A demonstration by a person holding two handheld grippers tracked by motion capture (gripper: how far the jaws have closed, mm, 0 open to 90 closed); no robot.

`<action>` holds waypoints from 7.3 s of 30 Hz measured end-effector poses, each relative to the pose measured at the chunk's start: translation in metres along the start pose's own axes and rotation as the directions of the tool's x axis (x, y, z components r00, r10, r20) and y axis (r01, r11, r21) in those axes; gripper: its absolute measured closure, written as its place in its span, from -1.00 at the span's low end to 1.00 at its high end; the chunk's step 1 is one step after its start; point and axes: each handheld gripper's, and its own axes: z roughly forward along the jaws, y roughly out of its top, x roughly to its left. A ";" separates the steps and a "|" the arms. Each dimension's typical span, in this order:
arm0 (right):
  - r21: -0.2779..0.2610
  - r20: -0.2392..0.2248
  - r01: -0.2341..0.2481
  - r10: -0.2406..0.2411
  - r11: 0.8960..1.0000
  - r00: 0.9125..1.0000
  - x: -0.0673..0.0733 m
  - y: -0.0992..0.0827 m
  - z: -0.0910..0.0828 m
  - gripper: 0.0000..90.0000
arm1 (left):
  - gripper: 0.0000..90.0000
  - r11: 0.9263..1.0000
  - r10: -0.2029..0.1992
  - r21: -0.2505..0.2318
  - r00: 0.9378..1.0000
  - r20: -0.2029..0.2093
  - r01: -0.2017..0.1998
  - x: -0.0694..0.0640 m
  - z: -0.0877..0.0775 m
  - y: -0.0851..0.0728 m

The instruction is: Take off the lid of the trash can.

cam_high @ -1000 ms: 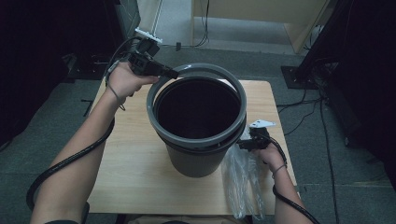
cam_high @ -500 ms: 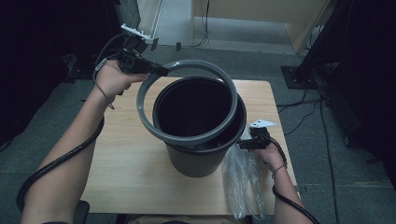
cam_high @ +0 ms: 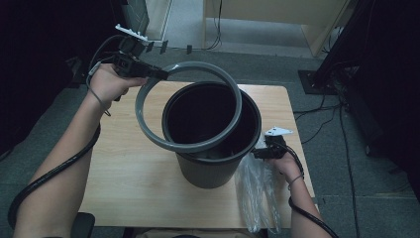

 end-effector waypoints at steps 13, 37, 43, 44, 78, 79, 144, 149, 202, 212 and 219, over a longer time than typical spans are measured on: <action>0.001 -0.002 0.000 0.000 1.000 1.000 0.000 0.000 0.000 -0.73 | 0.72 1.000 -0.017 -0.015 1.000 -0.005 0.017 0.007 -0.019 -0.006; -0.001 -0.002 -0.003 0.003 1.000 1.000 0.000 0.000 0.000 -0.73 | 0.72 0.998 -0.056 -0.034 0.997 -0.058 0.054 0.024 -0.050 -0.024; 0.001 0.003 0.001 -0.001 1.000 1.000 0.000 0.000 0.000 -0.73 | 0.72 0.997 -0.070 -0.041 0.995 -0.069 0.068 0.029 -0.055 -0.031; 0.001 0.004 0.001 -0.001 1.000 1.000 0.000 0.000 0.000 -0.73 | 0.72 0.997 -0.072 -0.041 0.995 -0.069 0.070 0.029 -0.055 -0.032; 0.005 0.011 0.015 -0.015 1.000 1.000 0.001 0.000 0.000 -0.74 | 0.71 0.990 -0.138 -0.056 0.984 -0.114 0.132 0.048 -0.083 -0.074; 0.005 0.012 0.015 -0.015 1.000 1.000 0.001 0.000 0.000 -0.74 | 0.71 0.990 -0.138 -0.057 0.984 -0.116 0.132 0.048 -0.084 -0.075; 0.006 0.018 0.012 -0.012 1.000 1.000 0.002 0.000 0.001 -0.74 | 0.72 0.965 -0.256 -0.117 0.937 -0.237 0.234 0.075 -0.141 -0.162; 0.005 0.018 0.012 -0.013 1.000 1.000 0.002 0.000 0.001 -0.74 | 0.72 0.961 -0.272 -0.111 0.933 -0.237 0.252 0.077 -0.138 -0.172; 0.004 0.019 0.009 -0.009 1.000 1.000 0.003 0.000 0.001 -0.74 | 0.72 0.959 -0.282 -0.060 0.922 -0.267 0.276 0.098 -0.053 -0.244; 0.004 0.020 0.009 -0.009 1.000 1.000 0.003 0.000 0.001 -0.74 | 0.72 0.954 -0.298 -0.069 0.917 -0.265 0.291 0.102 -0.035 -0.262; 0.004 0.021 0.008 -0.008 1.000 1.000 0.003 0.000 0.001 -0.74 | 0.72 0.957 -0.291 -0.062 0.916 -0.276 0.285 0.104 -0.027 -0.266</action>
